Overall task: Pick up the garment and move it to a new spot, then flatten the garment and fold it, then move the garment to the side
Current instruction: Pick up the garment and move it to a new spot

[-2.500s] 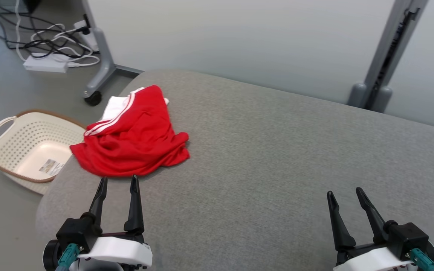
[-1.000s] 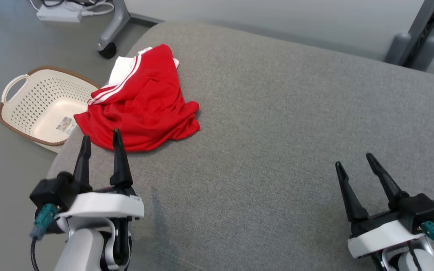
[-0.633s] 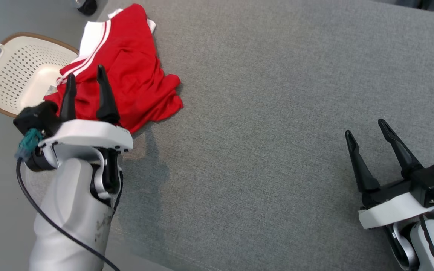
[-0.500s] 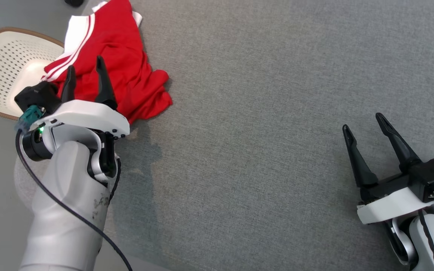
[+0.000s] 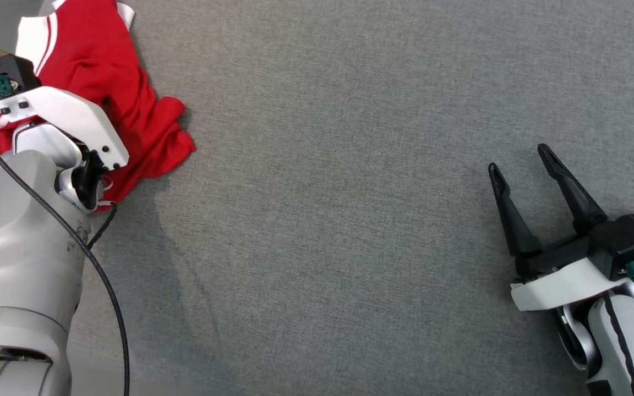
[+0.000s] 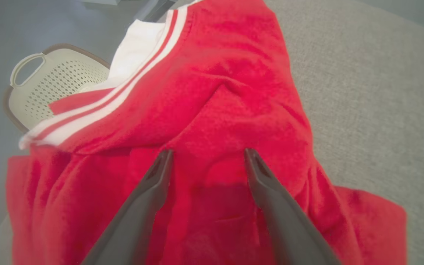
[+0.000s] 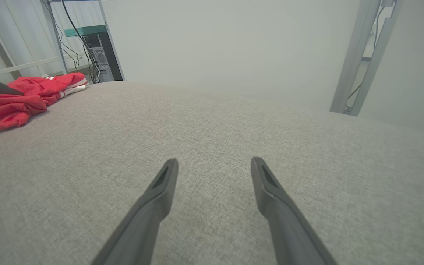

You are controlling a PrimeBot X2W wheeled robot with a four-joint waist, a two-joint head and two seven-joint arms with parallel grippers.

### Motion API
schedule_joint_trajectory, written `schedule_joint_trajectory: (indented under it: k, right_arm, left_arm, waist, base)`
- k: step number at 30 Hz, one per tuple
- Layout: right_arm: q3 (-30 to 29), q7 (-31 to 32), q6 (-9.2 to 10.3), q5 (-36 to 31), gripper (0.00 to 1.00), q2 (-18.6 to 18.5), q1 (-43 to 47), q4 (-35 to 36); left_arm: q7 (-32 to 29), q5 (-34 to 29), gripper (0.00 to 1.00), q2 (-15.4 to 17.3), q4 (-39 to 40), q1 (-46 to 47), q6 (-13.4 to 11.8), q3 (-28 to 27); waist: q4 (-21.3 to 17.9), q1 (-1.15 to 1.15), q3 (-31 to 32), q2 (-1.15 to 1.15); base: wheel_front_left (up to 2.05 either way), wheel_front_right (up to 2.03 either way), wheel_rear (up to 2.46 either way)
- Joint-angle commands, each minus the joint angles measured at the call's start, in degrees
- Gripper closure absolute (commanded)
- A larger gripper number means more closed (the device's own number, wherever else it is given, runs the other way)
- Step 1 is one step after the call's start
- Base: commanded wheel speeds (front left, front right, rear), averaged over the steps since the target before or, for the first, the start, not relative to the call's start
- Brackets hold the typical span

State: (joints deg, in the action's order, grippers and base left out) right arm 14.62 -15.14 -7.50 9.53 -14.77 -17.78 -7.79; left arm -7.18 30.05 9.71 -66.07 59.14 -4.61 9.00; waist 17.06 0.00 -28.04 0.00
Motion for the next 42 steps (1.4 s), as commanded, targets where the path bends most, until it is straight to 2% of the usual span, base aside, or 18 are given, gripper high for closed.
schedule_joint_trajectory:
  k: [1, 5, 12, 13, 16, 22, 25, 27, 33, 38, 42]
  right_arm:
    - [-0.14, -0.05, 0.01, -0.36, 0.0, -0.24, -0.36, -0.19]
    - [-0.14, -0.04, 0.01, -0.05, 0.0, 0.29, -0.97, -0.19]
    - [-0.64, -0.04, 0.01, -0.09, 0.0, 1.0, -0.79, -0.1]
    - [-0.63, -0.04, 0.01, -0.1, 0.0, 1.1, -0.74, -0.11]
    - [-0.62, -0.05, 0.01, -0.04, 0.0, 1.74, -0.75, -0.23]
    - [-0.23, -0.05, 0.01, 0.53, 0.0, 2.43, -0.33, -0.76]
    - [0.22, -0.05, 0.0, 0.87, 0.0, 2.75, 0.35, -1.39]
    - [0.33, -0.05, 0.01, 1.12, 0.0, 2.88, 0.8, -1.53]
    - [-0.58, -0.05, 0.01, 1.75, 0.0, 4.32, 2.52, -1.45]
    - [-2.06, -0.06, 0.01, 1.93, 0.0, 5.65, 4.09, -1.12]
    - [-3.37, -0.05, 0.01, 2.02, 0.0, 6.41, 4.79, -1.01]
  left_arm:
    - [-1.84, -0.09, 0.0, 0.17, -1.2, 0.87, 0.93, 0.39]
    - [-7.12, 0.43, 0.0, 1.6, -4.27, 2.4, 2.15, 0.8]
    - [-9.16, -0.38, 0.0, 1.94, -6.12, 0.41, 4.22, 2.55]
    - [-8.57, -0.5, 1.0, 2.1, -6.21, -0.05, 4.67, 2.79]
    - [-4.41, 0.01, 1.0, 2.73, -6.17, -1.36, 4.7, 2.41]
    - [15.99, 0.5, 1.0, 2.52, -1.69, -3.64, 6.93, 1.0]
    - [21.13, 0.0, 1.0, 2.5, -0.79, -4.81, 6.63, 0.74]
    - [22.22, -0.81, 1.0, 2.16, 1.23, -5.91, 5.93, 0.5]
    - [22.33, -4.32, 1.0, 1.72, 16.58, -12.42, 4.78, -3.43]
    - [22.37, -8.79, 1.0, 1.27, 27.76, -17.77, 5.54, -5.38]
    - [22.37, -11.0, 1.0, 1.0, 32.63, -19.8, 6.48, -5.52]
  waist:
    - [-0.92, 0.0, -0.71, 0.0]
    - [-2.32, 0.0, -1.11, 0.0]
    - [-3.65, 0.0, -1.07, 0.0]
    - [-3.76, 0.0, -0.97, 0.0]
    - [-4.04, 0.0, -0.24, 0.0]
    - [-4.12, 0.0, 1.76, 0.0]
    - [-4.12, 0.0, 3.41, 0.0]
    - [-4.16, 0.0, 4.68, 0.0]
    - [-4.53, 0.0, 8.91, 0.0]
    - [-6.55, 0.0, 12.64, 0.0]
    - [-8.15, 0.0, 14.6, 0.0]
  base:
    - [0.0, 0.0, 0.0]
    - [0.0, 0.0, 0.0]
    - [0.0, 0.0, 0.0]
    - [0.0, 0.0, 0.0]
    - [0.0, 0.0, 0.0]
    - [0.0, 0.0, 0.0]
    - [0.0, 0.0, 0.0]
    - [0.0, 0.0, 0.0]
    - [0.0, 0.0, 0.0]
    - [0.0, 0.0, 0.0]
    - [0.0, 0.0, 0.0]
